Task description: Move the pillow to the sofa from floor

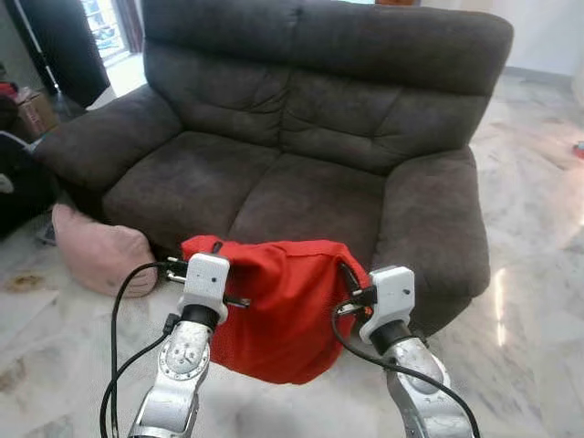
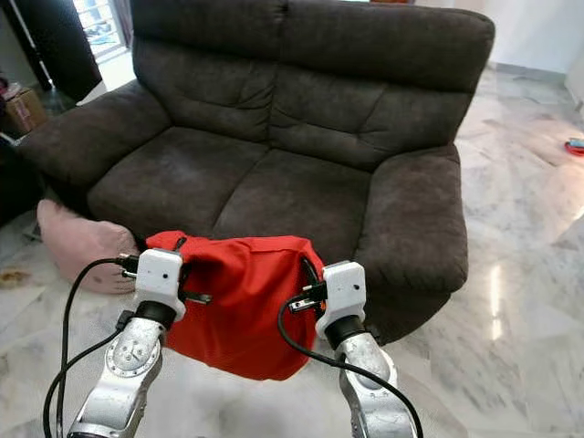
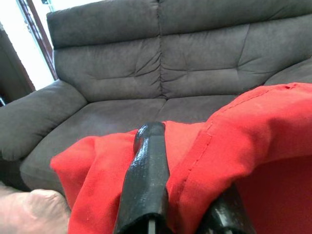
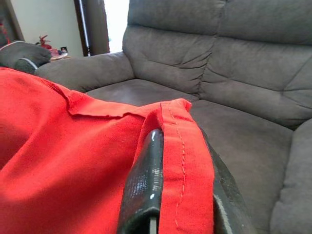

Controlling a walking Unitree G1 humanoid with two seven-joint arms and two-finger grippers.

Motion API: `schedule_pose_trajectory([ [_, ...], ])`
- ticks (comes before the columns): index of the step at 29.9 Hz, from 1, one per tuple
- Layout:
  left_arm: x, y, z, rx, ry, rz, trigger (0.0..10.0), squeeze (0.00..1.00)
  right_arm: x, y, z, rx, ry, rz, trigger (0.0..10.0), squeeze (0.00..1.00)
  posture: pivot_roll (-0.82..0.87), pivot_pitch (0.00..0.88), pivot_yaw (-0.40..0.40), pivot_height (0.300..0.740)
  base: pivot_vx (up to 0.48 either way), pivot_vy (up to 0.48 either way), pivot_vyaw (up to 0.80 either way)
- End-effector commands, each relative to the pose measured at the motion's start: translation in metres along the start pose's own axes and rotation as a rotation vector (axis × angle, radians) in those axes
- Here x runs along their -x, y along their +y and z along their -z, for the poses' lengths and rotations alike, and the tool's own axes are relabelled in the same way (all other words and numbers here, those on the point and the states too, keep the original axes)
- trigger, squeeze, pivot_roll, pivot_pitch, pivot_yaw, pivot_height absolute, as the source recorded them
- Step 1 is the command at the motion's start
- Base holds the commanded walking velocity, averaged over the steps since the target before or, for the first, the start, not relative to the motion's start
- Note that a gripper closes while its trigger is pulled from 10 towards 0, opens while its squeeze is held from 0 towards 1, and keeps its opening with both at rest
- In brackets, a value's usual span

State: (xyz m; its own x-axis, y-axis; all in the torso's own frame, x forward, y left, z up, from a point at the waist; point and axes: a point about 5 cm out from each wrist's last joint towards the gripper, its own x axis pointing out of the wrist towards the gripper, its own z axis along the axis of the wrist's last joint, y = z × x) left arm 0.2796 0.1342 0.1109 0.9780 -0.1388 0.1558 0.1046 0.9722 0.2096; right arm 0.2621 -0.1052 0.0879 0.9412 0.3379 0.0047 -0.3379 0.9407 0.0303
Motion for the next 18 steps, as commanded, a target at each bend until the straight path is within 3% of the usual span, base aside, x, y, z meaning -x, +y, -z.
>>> schedule_pose_trajectory([
  [1, -0.0077, -0.0034, -0.0201, -0.002, -0.096, 0.019, 10.0, 0.0, -0.0043, 0.0014, -0.0151, 0.011, -0.071, -0.009, 10.0, 0.0, 0.07, 0.0, -0.054, 0.74, 0.0, 0.0, 0.0],
  [18, -0.009, 0.0009, -0.0244, -0.004, -0.109, 0.021, 10.0, 0.0, -0.0076, -0.002, -0.0193, -0.005, -0.097, 0.024, 10.0, 0.0, 0.08, 0.0, -0.051, 0.74, 0.293, 0.0, 0.0],
])
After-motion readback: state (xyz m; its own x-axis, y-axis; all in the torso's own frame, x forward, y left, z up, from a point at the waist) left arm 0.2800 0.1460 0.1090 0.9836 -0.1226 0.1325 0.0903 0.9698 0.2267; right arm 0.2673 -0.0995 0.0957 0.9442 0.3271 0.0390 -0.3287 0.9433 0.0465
